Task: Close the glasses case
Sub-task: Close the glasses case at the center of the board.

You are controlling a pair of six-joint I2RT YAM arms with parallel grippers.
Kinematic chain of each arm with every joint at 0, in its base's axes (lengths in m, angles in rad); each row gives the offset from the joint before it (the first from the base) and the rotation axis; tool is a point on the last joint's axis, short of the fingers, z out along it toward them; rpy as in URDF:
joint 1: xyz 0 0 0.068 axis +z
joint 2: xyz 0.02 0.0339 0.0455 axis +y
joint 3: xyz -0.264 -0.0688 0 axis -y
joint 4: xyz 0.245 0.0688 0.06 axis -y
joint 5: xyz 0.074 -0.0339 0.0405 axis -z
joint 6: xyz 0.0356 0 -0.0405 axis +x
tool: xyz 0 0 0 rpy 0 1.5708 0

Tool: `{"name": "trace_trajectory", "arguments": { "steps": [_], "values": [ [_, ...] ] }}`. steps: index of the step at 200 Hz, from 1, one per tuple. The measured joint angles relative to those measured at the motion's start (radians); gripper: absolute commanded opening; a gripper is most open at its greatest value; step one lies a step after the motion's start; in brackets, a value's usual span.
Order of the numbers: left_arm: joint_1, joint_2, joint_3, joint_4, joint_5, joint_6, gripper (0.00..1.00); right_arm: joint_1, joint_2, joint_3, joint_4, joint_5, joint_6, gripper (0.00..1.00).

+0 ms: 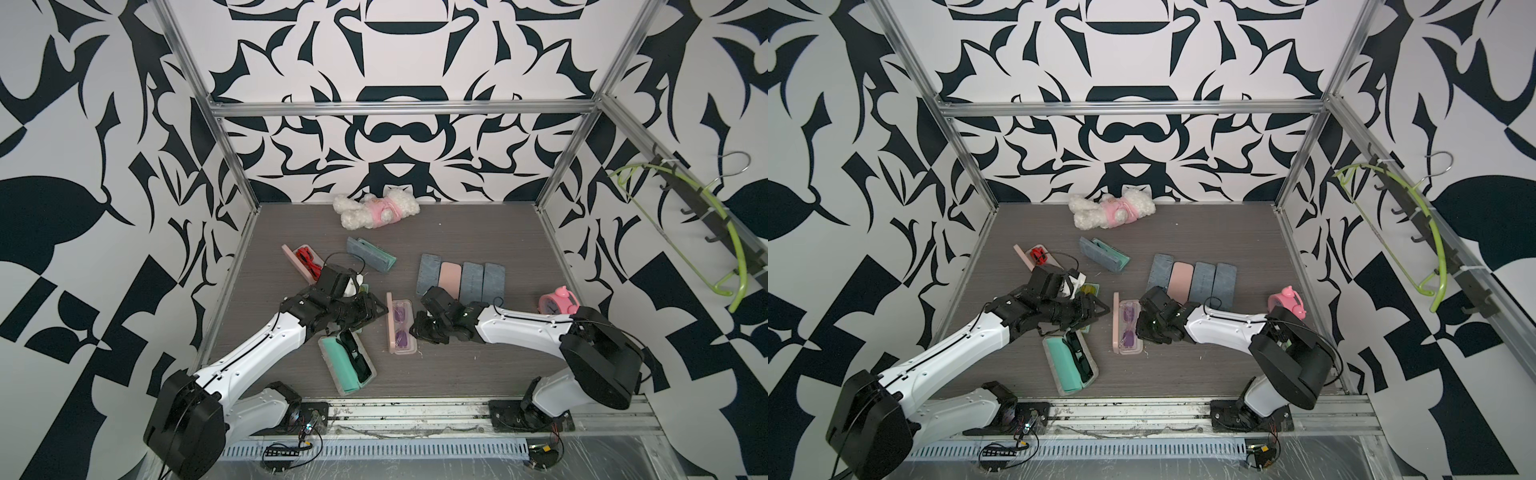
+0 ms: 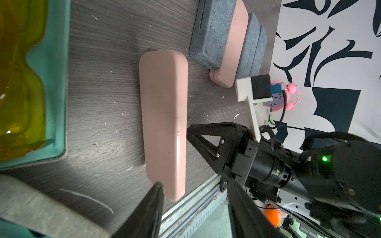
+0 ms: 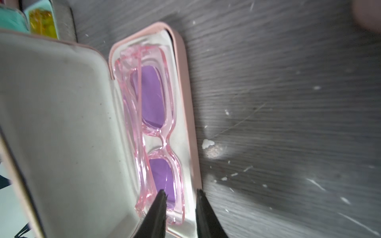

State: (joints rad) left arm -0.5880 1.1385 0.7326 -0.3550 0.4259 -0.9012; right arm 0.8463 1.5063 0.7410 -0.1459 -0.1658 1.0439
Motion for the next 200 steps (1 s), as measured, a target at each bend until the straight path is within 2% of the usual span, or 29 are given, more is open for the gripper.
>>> {"name": "trace_trajectory", "arguments": {
  "steps": [40,118,200],
  "values": [
    [0.000,0.003,-0.001,0.006,0.002,0.000,0.53,-0.005,-0.006,0.000,-0.014,-0.005,-0.005,0.27],
    [-0.002,0.034,-0.024,0.034,0.008,-0.001,0.47,-0.035,0.067,0.000,0.013,-0.034,-0.024,0.18],
    [-0.053,0.097,-0.024,0.072,0.008,-0.018,0.38,-0.035,0.068,-0.016,0.049,-0.042,-0.025,0.12]
  ]
}}
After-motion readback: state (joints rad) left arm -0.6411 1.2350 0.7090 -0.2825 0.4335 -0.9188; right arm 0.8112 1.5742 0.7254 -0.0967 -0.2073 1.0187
